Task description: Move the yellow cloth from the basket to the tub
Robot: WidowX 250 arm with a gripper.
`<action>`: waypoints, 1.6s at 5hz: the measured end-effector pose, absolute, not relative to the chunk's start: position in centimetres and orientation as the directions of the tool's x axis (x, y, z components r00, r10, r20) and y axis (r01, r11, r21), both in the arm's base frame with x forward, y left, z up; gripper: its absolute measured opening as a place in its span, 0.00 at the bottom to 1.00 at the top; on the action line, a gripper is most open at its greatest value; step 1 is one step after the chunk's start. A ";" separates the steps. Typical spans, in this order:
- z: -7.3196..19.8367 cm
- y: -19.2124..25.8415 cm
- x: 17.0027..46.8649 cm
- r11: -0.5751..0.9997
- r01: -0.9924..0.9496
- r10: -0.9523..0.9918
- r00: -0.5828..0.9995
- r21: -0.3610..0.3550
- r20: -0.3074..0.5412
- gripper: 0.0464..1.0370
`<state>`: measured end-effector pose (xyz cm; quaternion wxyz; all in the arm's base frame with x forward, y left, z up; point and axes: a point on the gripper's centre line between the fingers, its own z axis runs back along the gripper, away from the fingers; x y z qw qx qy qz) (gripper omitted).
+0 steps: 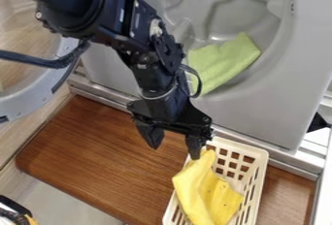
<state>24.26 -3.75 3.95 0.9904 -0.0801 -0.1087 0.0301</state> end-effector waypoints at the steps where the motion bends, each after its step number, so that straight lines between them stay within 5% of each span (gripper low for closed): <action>1: 3.4 -3.8 24.0 0.986 -0.043 0.074 0.980 -0.162 0.187 0.96; 6: -0.1 -7.3 23.6 0.987 0.132 -0.131 0.991 -0.095 0.023 0.96; 7: -0.5 -7.4 23.6 0.987 0.135 -0.135 0.991 -0.088 0.007 0.89; 8: -0.8 -7.9 23.6 0.987 0.140 -0.142 0.990 -0.077 -0.012 0.59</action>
